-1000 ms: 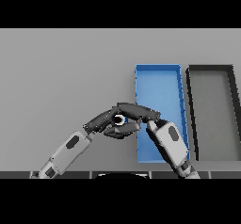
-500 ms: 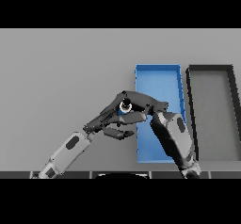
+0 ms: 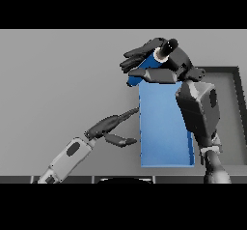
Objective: Pick up the blue pipe and place it into the blue bin.
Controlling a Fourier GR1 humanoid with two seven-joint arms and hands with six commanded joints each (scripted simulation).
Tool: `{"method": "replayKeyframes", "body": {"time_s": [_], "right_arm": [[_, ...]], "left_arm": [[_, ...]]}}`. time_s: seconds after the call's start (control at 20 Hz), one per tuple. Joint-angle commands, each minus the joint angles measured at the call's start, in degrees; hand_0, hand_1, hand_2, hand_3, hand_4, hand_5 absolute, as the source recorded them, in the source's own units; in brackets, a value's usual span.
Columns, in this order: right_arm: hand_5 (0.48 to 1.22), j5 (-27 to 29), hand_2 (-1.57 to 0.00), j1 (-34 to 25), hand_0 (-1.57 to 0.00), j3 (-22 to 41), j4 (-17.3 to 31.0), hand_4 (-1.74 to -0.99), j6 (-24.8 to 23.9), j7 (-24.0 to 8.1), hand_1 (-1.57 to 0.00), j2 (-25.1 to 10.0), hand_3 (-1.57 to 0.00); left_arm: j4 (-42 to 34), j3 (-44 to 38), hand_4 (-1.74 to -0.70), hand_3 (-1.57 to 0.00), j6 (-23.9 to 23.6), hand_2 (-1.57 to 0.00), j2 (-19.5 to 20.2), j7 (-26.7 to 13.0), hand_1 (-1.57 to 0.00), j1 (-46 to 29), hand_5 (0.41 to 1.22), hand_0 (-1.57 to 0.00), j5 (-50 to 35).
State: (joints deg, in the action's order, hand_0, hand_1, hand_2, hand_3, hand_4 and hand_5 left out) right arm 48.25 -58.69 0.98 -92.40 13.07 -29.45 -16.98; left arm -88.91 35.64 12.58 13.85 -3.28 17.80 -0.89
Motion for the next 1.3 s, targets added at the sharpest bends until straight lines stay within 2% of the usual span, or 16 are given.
{"method": "replayKeyframes", "body": {"time_s": [0.0, 0.1, 0.15, 0.35, 0.5, 0.7, 0.85, 1.05, 1.1, 1.15, 1.25], "right_arm": [[1.117, -2.14, -1.57, -1.32, -1.57, -0.79, 3.2, -1.732, 0.25, 1.53, -1.57, -0.73, -1.57], [1.131, -4.58, -1.57, -2.58, -1.57, -2.89, 8.34, -1.735, -1.98, 1.12, -1.57, -2.59, -1.57], [1.135, -6.83, -1.57, -2.65, -1.57, -3.33, 11.07, -1.736, -1.33, 1.05, -1.57, -4.0, -1.57], [1.12, -11.01, -1.57, 3.55, -1.57, -5.15, 17.8, -1.739, -1.11, 0.48, -1.57, -5.18, -1.57], [1.122, -13.11, -1.57, 9.49, -1.57, -4.76, 17.27, -1.74, -1.98, -1.12, -1.57, -5.0, -1.57], [1.12, -15.46, -1.57, 17.23, -1.57, -3.36, 16.28, -1.741, -5.65, -5.5, -1.57, -3.88, -1.57], [1.122, -13.19, -1.57, 22.69, -1.57, 2.88, 17.42, -1.741, -8.7, -5.49, -1.57, -6.93, -1.57], [1.114, -8.63, -1.57, 26.66, -1.57, 12.11, 19.52, -1.591, -10.72, -5.49, -1.57, -11.57, -1.57], [1.11, -6.92, -1.57, 26.86, -1.57, 15.35, 20.71, -1.599, -11.88, -5.49, -1.57, -13.24, -1.33], [1.133, -4.1, -1.39, 26.44, -1.56, 19.31, 22.21, -1.547, -13.62, -5.49, -1.46, -15.23, -1.12], [1.164, 4.5, -0.89, 23.62, -1.04, 27.98, 25.32, -1.455, -17.27, -5.49, -0.93, -18.94, -0.72]], "left_arm": [[0.26, -0.14, -0.91, 0.0, 0.23, 0.0, -0.12, -0.11, 0.0, 0.0, 0.492, 0.0, -0.41], [0.54, -0.59, -0.91, 0.0, 0.6, 0.0, 0.46, 0.77, 0.0, -0.03, 0.491, 0.0, -0.66], [0.63, -0.74, -0.91, 0.0, 0.29, 0.0, 0.2, 0.45, 0.0, 0.08, 0.49, 0.0, -0.66], [0.23, -1.47, -0.9, 0.0, 0.45, 0.0, 0.56, -0.07, 0.0, -0.23, 0.489, 0.0, -1.71], [1.1, -1.54, -0.89, 0.0, 0.18, 0.0, -0.09, -1.0, 0.0, 0.47, 0.483, 0.0, -1.48], [1.03, -1.35, -0.89, 0.0, 0.66, 0.0, 0.23, -0.25, 0.0, 0.03, 0.47, 0.0, -1.55], [1.61, -1.18, -0.88, 0.0, 0.23, 0.0, -0.11, -0.12, 0.0, 0.19, 0.463, 0.0, -0.91], [1.07, -1.19, -0.88, 0.0, 0.16, 0.0, -0.12, 0.22, 0.0, -0.25, 0.46, 0.0, -1.15], [0.81, -0.83, -0.89, 0.0, 0.21, 0.0, -0.28, -0.02, 0.0, -0.72, 0.457, 0.0, -1.19], [0.48, -0.92, -0.89, 0.0, 0.17, 0.0, -0.21, -0.26, 0.0, -0.65, 0.455, 0.0, -1.28], [0.66, -0.91, -0.89, 0.0, -0.21, 0.0, -0.53, -1.49, 0.0, -0.24, 0.454, 0.0, -1.06]]}}
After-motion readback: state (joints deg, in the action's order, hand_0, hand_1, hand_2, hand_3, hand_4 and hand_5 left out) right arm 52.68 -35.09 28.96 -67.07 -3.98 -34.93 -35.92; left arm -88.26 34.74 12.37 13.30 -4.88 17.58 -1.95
